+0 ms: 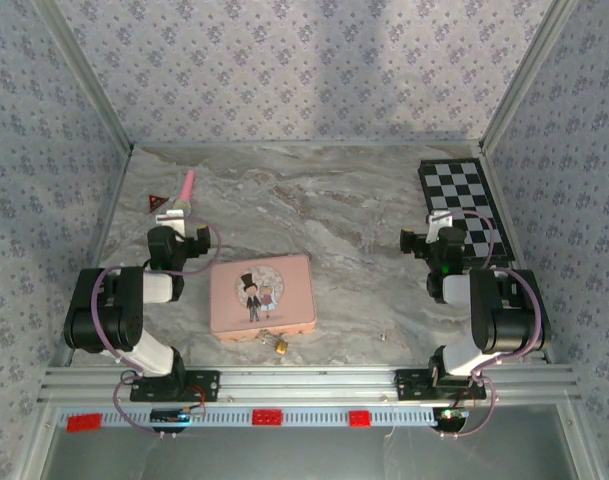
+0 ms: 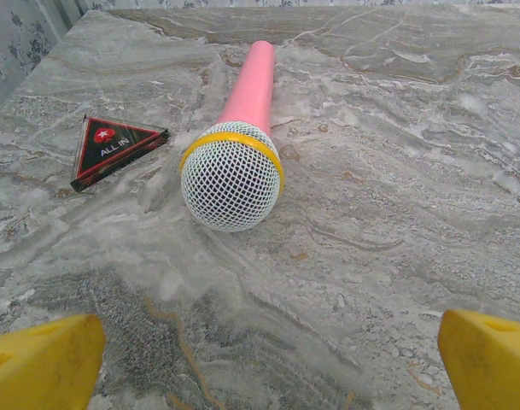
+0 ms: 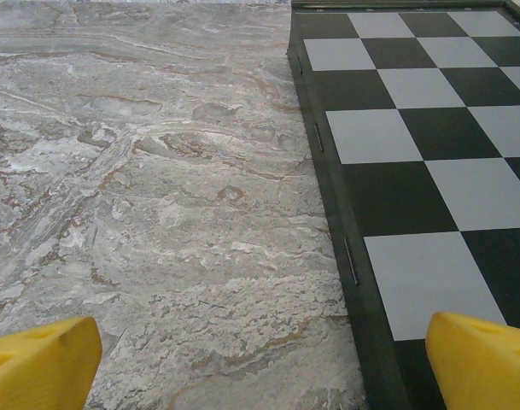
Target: Unlock the padlock with the key
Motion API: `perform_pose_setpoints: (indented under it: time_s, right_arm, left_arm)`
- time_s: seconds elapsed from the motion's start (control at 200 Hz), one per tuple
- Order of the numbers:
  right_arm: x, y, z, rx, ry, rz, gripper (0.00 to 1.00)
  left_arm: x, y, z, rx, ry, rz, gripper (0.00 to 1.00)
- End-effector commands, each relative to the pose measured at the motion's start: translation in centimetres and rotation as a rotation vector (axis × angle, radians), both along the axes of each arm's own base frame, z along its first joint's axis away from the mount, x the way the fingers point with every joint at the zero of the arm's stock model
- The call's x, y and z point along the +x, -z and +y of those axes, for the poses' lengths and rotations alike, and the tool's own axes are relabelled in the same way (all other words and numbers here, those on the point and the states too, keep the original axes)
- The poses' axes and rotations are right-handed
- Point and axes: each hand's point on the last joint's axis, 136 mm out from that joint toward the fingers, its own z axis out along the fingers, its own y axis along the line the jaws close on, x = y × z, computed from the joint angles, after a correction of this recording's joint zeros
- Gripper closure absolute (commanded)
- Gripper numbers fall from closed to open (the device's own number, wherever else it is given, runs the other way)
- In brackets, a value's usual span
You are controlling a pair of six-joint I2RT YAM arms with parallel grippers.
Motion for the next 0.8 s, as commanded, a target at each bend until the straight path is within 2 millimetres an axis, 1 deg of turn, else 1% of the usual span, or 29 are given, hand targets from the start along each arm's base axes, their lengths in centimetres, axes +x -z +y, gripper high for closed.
perform_pose_setpoints:
  time_s: [0.0, 0.165, 0.275, 0.375, 0.465, 0.565, 0.615, 0.705, 0.795]
  right_arm:
    - [0.7, -0.9, -0.1, 0.004, 0.008, -0.029, 0.01]
    - [0.7, -1.1, 0.0, -0.007, 0.01, -0.036, 0.01]
    - [0.5, -1.2, 0.2, -0.029, 0.01, -0.044, 0.01]
    - [0.2, -1.3, 0.7, -0.051, 0.001, -0.06, 0.01]
    - [-0.1, -1.7, 1.1, -0.068, -0.013, -0.086, 0.01]
    - [-0.7, -2.3, 1.5, -0.075, -0.033, -0.114, 0.01]
    - [-1.0, -2.9, 1.7, -0.094, -0.036, -0.129, 0.01]
    - [-1.6, -4.0, 3.2, -0.147, -0.076, -0.115, 0.01]
    - [-2.4, -4.9, 4.7, -0.186, -0.115, -0.096, 0.01]
  left_arm:
    - [0.5, -0.9, -0.1, -0.009, 0.004, -0.026, 0.0]
    - [0.4, -0.9, -0.2, -0.004, 0.004, -0.027, 0.0]
    - [0.1, -1.3, -1.0, 0.028, 0.033, -0.035, 0.0]
    - [-0.6, -2.3, -1.2, 0.043, 0.031, -0.081, 0.0]
    - [-0.9, -3.3, -2.2, 0.084, 0.058, -0.078, 0.0]
    - [-1.2, -4.8, -3.5, 0.142, 0.089, -0.093, 0.0]
    - [-1.7, -5.7, -4.0, 0.158, 0.095, -0.105, 0.0]
    - [-2.6, -8.1, -4.5, 0.14, 0.088, -0.148, 0.0]
    - [-3.7, -10.9, -5.4, 0.078, 0.089, -0.2, 0.0]
